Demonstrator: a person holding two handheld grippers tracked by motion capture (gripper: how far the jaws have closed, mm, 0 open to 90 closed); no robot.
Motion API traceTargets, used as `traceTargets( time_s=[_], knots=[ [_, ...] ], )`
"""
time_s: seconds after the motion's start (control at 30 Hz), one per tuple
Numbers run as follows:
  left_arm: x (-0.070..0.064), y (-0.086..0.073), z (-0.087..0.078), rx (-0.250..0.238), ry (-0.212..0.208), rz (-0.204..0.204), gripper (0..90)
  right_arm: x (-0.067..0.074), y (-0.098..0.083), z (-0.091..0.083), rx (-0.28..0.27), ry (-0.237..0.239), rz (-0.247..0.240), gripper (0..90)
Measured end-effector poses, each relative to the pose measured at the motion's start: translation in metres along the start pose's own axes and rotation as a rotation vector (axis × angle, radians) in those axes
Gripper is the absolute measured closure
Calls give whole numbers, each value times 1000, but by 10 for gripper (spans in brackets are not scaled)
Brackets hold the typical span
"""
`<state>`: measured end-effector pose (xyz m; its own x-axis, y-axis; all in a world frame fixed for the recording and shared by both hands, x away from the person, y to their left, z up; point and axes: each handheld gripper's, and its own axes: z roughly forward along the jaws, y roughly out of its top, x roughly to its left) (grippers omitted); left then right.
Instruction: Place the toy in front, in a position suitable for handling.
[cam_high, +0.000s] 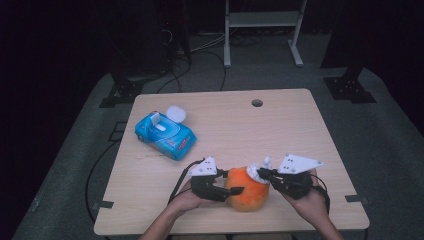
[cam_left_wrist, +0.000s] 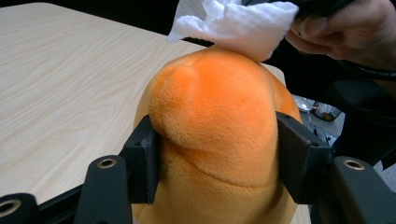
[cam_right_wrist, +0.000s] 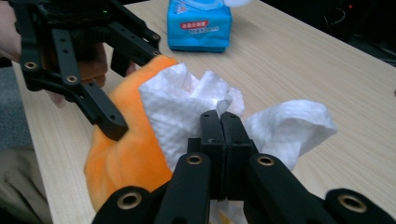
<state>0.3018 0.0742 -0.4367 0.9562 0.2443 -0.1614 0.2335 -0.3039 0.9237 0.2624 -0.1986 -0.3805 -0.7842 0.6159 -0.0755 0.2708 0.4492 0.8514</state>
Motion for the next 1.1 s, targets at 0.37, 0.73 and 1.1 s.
traceTargets(
  time_s=[0.37,0.73,1.1],
  knots=[
    [0,0,-1,-5,1,8,389,-4,-1,-1,-32,47,50,887],
    [-5,0,2,-3,0,38,367,0,-1,4,-47,100,65,884],
    [-21,5,12,17,-4,109,367,9,7,6,-63,126,54,884]
  ],
)
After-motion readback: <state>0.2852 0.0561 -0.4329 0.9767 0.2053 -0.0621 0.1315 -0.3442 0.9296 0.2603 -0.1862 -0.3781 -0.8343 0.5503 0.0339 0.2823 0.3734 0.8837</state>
